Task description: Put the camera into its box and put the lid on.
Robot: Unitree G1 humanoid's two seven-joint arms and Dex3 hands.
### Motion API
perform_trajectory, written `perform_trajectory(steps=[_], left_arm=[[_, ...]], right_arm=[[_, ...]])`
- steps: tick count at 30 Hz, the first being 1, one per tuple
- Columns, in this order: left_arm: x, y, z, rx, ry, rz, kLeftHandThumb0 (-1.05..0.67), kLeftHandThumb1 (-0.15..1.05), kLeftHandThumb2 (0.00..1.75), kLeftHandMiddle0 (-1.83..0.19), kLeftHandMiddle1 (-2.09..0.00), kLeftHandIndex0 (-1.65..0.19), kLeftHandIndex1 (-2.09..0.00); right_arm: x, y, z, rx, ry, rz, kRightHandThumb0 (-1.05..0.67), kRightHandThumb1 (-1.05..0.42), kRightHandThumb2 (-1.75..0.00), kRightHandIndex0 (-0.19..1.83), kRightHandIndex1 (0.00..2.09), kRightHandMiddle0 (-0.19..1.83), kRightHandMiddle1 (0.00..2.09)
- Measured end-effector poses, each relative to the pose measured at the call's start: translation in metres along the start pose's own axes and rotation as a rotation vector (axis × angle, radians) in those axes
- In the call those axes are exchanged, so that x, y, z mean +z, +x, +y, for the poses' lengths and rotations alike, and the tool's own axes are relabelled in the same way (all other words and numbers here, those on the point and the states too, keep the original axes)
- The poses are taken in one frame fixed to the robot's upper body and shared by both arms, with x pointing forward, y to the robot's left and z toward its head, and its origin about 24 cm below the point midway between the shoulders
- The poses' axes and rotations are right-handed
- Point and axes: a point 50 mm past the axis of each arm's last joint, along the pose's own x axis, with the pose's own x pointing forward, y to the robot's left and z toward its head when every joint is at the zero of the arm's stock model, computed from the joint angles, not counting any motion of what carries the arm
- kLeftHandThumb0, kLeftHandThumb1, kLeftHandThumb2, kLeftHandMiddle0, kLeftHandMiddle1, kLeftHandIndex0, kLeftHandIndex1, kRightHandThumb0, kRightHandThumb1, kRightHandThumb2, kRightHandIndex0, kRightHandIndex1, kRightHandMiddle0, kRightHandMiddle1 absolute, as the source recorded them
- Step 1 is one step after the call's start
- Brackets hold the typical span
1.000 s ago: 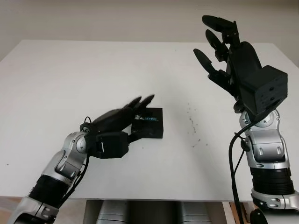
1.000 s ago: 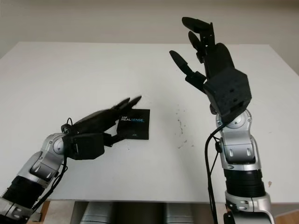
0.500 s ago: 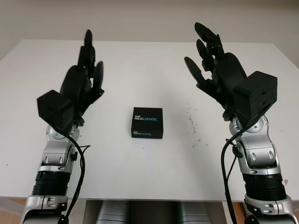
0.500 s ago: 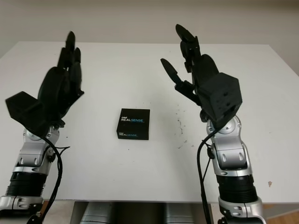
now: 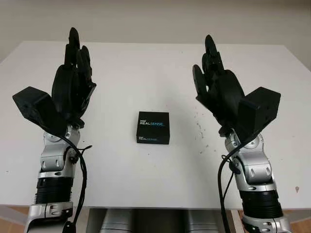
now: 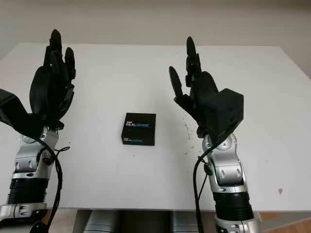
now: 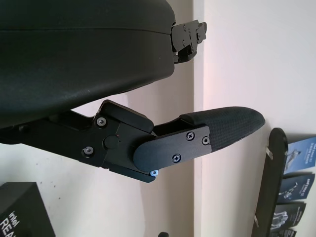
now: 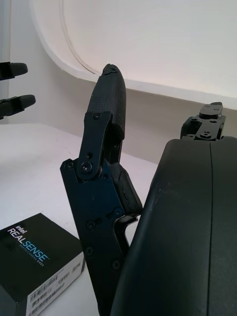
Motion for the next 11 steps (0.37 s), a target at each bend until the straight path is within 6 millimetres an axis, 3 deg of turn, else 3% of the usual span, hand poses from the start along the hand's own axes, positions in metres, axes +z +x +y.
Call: perform_trajectory(steps=[6,11], left_arm=[[-0.002,-0.002,-0.002,-0.021,0.000,0.022,-0.83,1.05,0.67,0.19,0.00,0.19,0.00],[-0.018,-0.011,-0.009,-0.074,0.017,0.099,-0.83,1.05,0.66,0.19,0.00,0.19,0.00]], right_arm=[[-0.012,0.000,0.000,-0.011,0.016,0.039,-0.83,-1.05,-0.65,-0.19,0.00,-0.19,0.00],[-0.012,0.000,-0.001,-0.015,0.029,0.042,-0.82,-1.05,-0.64,-0.19,0.00,-0.19,0.00]])
